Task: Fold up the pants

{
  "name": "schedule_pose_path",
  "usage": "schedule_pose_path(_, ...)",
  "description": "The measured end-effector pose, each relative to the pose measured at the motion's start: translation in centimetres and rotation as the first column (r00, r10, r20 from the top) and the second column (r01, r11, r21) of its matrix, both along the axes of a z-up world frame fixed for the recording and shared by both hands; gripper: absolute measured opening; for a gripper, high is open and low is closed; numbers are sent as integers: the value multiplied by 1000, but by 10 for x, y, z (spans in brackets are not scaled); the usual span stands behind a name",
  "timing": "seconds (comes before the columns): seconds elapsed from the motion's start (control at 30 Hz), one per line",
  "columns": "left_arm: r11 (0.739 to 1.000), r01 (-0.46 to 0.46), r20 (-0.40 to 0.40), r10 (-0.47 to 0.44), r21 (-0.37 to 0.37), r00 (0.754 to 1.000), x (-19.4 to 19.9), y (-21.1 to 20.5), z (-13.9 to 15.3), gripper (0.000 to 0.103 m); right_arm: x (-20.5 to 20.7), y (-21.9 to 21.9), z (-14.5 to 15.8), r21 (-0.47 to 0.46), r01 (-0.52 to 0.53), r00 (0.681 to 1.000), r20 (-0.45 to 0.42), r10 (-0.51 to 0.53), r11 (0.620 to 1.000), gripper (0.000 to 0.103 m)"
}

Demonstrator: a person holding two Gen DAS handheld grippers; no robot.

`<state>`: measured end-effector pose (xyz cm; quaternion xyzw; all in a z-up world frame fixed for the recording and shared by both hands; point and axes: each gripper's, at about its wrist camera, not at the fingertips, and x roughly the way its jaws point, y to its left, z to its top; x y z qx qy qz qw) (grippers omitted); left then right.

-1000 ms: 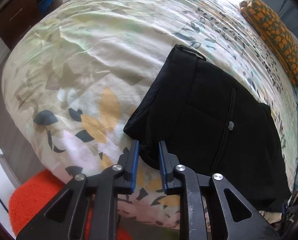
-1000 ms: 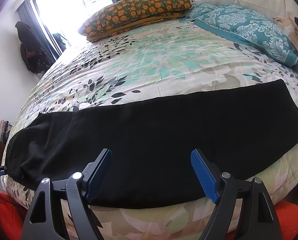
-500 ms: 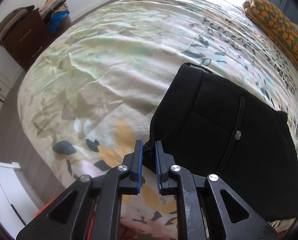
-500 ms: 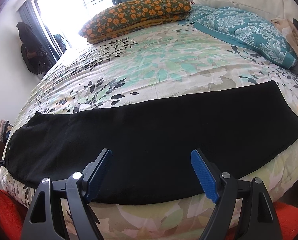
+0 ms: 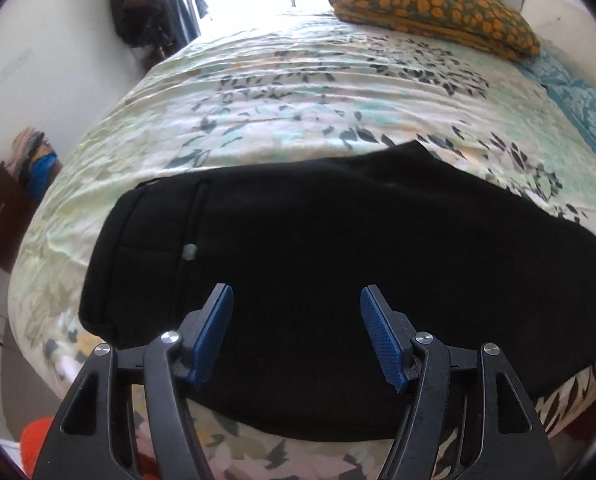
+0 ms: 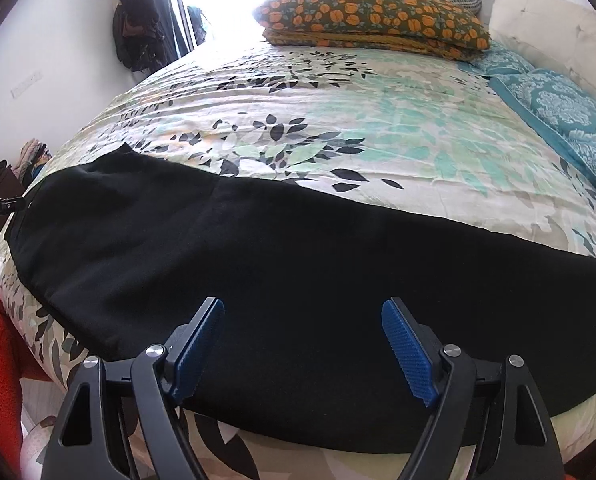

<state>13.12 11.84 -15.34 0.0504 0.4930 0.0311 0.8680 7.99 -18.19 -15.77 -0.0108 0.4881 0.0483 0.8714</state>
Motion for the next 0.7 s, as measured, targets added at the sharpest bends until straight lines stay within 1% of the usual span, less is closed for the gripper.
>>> schedule_pose_path(0.03,999,34,-51,-33,29,998,-2,-12,-14,65,-1,5,-9,-12,-25,999,-36,25,1000,81)
schedule_pose_path(0.07,997,63,-110,-57,54,992,-7,-19,-28,53,-3,9,-18,-25,-41,996,-80,39,999,81)
schedule_pose_path(0.1,993,88,-131,-77,81,988,-15,-23,-34,53,-8,9,-23,-37,-47,994,-100,43,998,81)
schedule_pose_path(0.13,988,110,-114,-98,106,989,-26,-26,-32,53,-14,7,-21,-32,-48,995,-93,45,998,81)
schedule_pose_path(0.17,984,129,-121,-114,124,986,-33,-27,-29,53,-18,4,-20,-19,-45,994,-103,43,999,81)
schedule_pose_path(0.23,985,131,-127,-116,115,985,-38,-24,-23,53,-25,-5,-20,18,-29,993,-113,31,999,82)
schedule_pose_path(0.3,991,98,-123,-85,96,989,-36,-17,-21,59,-30,-11,-21,39,-22,994,-107,26,999,85)
schedule_pose_path(0.33,992,78,-117,-67,94,991,-34,-16,-19,63,-30,-12,-21,41,-22,994,-103,26,999,86)
schedule_pose_path(0.43,992,58,-84,-49,110,995,-31,-20,-12,63,-30,-12,-22,31,-20,995,-97,22,999,89)
schedule_pose_path(0.53,991,59,-49,-53,119,997,-29,-29,-2,69,-28,-12,-22,29,-13,995,-96,16,999,91)
schedule_pose_path(0.6,990,70,-35,-66,124,997,-29,-36,3,70,-27,-13,-23,30,-7,995,-96,10,1000,94)
schedule_pose_path(0.7,987,89,-28,-86,136,996,-28,-48,5,70,-27,-13,-24,26,-4,996,-91,6,1000,96)
